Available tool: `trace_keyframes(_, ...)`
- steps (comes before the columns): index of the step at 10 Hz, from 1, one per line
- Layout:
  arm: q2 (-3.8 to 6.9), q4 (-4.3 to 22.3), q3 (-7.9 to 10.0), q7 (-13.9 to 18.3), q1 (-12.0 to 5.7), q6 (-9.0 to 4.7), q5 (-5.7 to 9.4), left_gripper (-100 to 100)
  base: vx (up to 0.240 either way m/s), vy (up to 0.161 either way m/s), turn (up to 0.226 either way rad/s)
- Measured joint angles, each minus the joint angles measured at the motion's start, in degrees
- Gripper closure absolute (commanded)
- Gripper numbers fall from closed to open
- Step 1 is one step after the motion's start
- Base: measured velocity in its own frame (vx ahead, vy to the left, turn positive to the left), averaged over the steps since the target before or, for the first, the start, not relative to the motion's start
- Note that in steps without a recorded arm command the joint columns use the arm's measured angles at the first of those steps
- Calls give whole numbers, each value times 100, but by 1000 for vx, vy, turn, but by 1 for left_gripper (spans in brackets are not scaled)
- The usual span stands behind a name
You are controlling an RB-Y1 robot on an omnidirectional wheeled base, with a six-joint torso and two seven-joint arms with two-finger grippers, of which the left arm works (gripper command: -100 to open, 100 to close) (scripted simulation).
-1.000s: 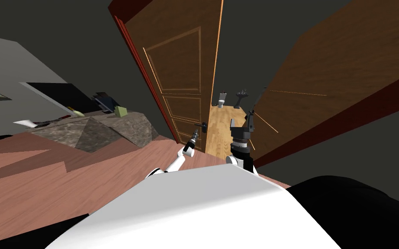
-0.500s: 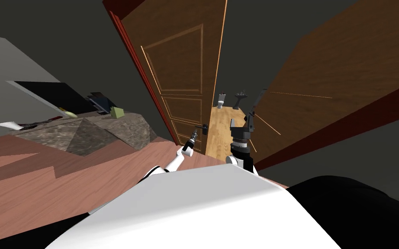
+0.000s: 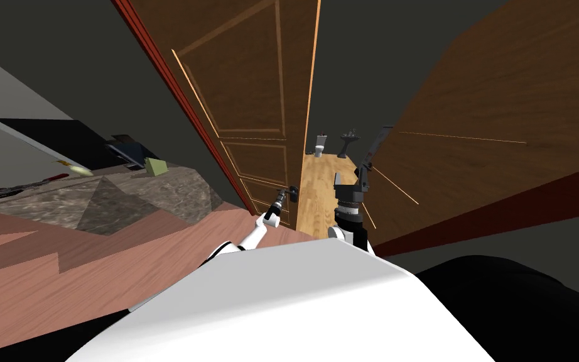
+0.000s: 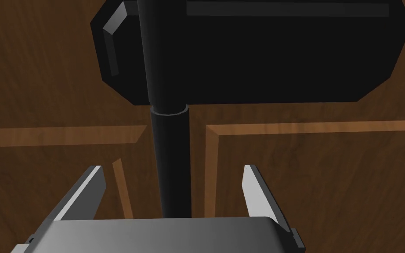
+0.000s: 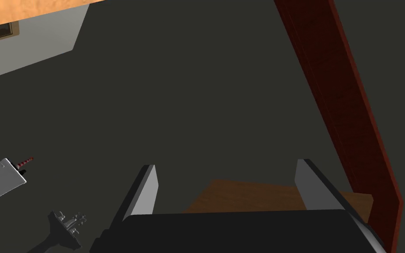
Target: Push the door open
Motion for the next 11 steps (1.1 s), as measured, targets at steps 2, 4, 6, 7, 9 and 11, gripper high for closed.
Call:
trace_keyframes(2, -95, 0, 22, 3, -14, 11, 1, 100, 33, -14, 2)
trace_keyframes(4, -87, -17, 33, 7, -43, -5, 6, 100, -13, 9, -13)
trace_keyframes(6, -88, -16, 32, 6, -48, 0, 5, 100, 0, 0, 0)
trace_keyframes(7, -88, -16, 32, 6, -48, -1, 5, 100, 0, 0, 0)
trace_keyframes(9, -61, -21, 49, -1, -7, 5, 3, 100, 102, -103, 35)
trace_keyframes(11, -16, 168, 128, 1, -70, -4, 20, 100, 133, -194, 62)
